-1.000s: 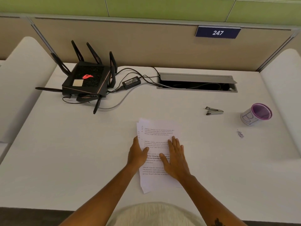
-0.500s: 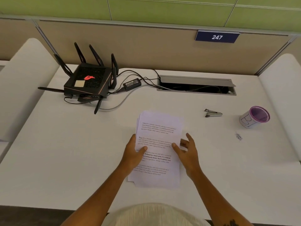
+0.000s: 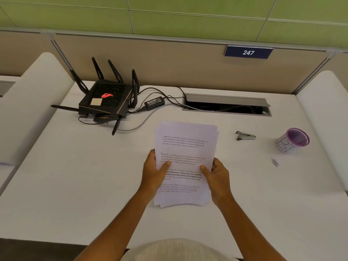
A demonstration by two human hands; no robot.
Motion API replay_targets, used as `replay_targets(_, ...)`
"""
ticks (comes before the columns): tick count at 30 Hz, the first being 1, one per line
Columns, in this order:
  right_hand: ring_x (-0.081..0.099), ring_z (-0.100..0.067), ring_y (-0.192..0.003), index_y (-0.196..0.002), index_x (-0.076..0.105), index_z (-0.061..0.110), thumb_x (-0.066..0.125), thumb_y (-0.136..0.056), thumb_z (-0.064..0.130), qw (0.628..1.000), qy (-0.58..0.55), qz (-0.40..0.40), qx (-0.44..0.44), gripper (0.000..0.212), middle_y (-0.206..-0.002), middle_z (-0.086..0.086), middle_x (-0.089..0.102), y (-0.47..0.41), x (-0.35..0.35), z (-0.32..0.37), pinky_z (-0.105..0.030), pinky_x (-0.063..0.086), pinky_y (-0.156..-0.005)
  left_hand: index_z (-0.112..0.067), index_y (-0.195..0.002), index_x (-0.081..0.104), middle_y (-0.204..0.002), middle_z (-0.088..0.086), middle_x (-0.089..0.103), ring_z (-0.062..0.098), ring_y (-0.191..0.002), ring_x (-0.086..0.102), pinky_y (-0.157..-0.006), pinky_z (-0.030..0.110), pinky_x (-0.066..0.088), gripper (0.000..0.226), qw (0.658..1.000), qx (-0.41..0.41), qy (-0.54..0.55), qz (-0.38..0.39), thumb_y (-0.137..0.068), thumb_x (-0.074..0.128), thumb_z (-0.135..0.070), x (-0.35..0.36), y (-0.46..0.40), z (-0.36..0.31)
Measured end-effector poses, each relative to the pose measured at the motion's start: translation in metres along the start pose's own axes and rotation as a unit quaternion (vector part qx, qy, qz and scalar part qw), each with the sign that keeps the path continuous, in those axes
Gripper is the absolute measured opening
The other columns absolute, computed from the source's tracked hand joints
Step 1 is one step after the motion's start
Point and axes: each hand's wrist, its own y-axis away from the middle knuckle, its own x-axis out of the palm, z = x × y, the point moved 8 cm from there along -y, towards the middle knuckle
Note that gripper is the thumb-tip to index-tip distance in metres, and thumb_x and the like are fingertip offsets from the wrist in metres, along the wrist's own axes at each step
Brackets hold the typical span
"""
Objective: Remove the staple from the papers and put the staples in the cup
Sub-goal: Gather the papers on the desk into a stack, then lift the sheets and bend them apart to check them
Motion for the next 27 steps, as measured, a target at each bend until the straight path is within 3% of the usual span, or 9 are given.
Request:
replay_targets(6,0.071,-0.013,-0.108,-0.130,0.062,0.024,0.066,-0.098,0.003,0.995,-0.012,-0.018,-0.098,0.038,-0.117,0.008,0.073,0.005,0.001,0.052,-0.028,0.061,-0.087,-0.037,-0.129,0.055,-0.122,-0.009,0.070,0.010,-0.110,0.071,-0.079,0.017,0.062,0.041,0.996,0.083,0.037,-0.019,-0.099,0.073,-0.016,-0.001,0.001,-0.054)
replay_targets(10,0.067,-0.009,-0.115,-0.137,0.054,0.027,0.069,-0.097,0.007,0.994,-0.001,-0.029,-0.109,0.047,-0.124,0.009,0.069,0.009,0.002,0.052,-0.027,0.058,-0.094,-0.052,-0.128,0.048,-0.128,-0.013,0.066,0.003,-0.117,0.066,-0.085,0.013,0.059,0.053,0.994,0.100,0.051,-0.015,-0.098,0.074,-0.017,0.001,0.006,-0.057)
replay_targets(15,0.063,-0.011,-0.119,-0.136,0.047,0.039,0.069,-0.097,0.013,0.995,0.033,-0.031,-0.085,0.052,-0.124,0.012,0.065,0.011,0.009,0.026,-0.034,0.056,-0.101,-0.036,-0.147,0.042,-0.135,-0.003,0.062,0.016,-0.127,0.062,-0.083,0.007,0.057,0.063,0.998,0.053,0.038,-0.021,-0.097,0.076,-0.019,0.005,0.009,-0.027)
replay_targets(23,0.060,-0.014,-0.122,-0.145,0.042,0.035,0.061,-0.102,0.012,0.995,0.028,-0.022,-0.098,0.053,-0.126,0.008,0.063,0.008,0.018,0.030,-0.031,0.058,-0.098,-0.043,-0.142,0.040,-0.124,-0.018,0.060,0.001,-0.116,0.060,-0.077,0.005,0.056,0.062,0.997,0.053,0.047,-0.020,-0.097,0.076,-0.021,0.009,0.008,-0.037)
replay_targets(27,0.059,-0.015,-0.123,-0.147,0.041,0.032,0.062,-0.102,0.015,0.996,0.048,-0.018,-0.071,0.052,-0.127,0.006,0.062,0.008,0.018,0.015,-0.035,0.055,-0.103,-0.034,-0.145,0.051,-0.124,-0.010,0.065,0.007,-0.112,0.063,-0.076,0.005,0.057,0.058,0.999,0.025,0.035,-0.019,-0.095,0.079,-0.023,0.010,0.010,-0.024)
